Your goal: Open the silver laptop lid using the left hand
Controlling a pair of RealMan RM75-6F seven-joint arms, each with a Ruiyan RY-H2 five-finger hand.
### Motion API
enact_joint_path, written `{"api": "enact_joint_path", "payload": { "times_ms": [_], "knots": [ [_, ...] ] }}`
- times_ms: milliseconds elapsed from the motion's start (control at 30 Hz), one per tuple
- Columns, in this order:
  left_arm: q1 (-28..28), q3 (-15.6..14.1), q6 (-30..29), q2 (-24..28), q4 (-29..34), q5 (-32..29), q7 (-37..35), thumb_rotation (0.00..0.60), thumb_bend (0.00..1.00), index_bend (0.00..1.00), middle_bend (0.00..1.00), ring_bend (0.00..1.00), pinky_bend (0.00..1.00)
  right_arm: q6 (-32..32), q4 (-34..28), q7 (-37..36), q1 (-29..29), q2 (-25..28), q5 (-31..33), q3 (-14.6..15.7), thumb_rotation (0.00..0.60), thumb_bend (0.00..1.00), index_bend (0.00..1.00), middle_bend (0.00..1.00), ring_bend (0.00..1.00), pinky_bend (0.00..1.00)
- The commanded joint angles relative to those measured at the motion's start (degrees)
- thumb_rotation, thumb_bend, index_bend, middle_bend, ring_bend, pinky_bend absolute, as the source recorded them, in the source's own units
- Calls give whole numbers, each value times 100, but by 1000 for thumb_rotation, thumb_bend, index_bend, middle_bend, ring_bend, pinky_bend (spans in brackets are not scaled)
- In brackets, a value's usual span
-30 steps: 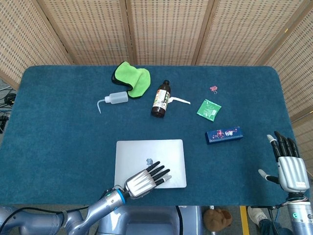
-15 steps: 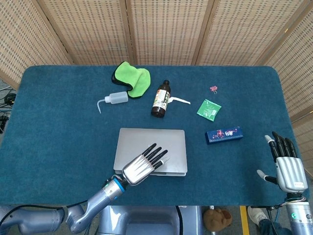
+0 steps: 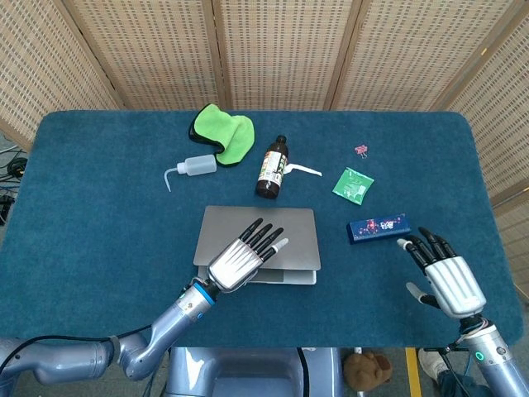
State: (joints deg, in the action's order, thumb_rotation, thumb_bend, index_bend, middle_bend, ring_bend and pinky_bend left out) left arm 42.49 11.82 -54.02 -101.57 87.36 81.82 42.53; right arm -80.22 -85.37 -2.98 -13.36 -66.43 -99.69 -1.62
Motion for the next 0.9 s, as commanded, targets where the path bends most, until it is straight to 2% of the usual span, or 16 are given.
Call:
{"api": "enact_joint_path", "payload": {
  "times_ms": [33,100,267,433,667,800,900],
  "knots": [
    [46,13,-5,10,-8,-45,-33,600,395,0,0,0,0,426,243,-547,-357,-109,-355,247,600,566,267,296,198,317],
    [64,15,-21,21,0,-65,-45,600,400,0,0,0,0,580,377,-658,-474,-198,-410,292,600,633,286,317,224,341],
    [95,13,-71,86,49,-134,-47,600,403,0,0,0,0,932,558,-878,-722,-483,-401,344,600,708,326,358,272,390],
    [108,18,-93,138,101,-265,-60,600,403,0,0,0,0,1099,553,-792,-869,-719,-478,408,600,812,329,358,276,393],
    [137,16,-167,257,233,-351,-57,600,407,0,0,0,0,1375,721,-472,-1065,-1232,-351,325,600,916,326,295,258,393],
    [149,-11,-217,335,282,-377,-67,600,408,0,0,0,0,1571,594,-366,-1158,-1375,-223,328,600,985,270,231,197,393],
    [165,-34,-231,382,275,-410,-92,600,408,0,0,0,0,1780,488,-126,-1220,-1467,-112,349,600,1000,240,204,173,393]
  ]
}}
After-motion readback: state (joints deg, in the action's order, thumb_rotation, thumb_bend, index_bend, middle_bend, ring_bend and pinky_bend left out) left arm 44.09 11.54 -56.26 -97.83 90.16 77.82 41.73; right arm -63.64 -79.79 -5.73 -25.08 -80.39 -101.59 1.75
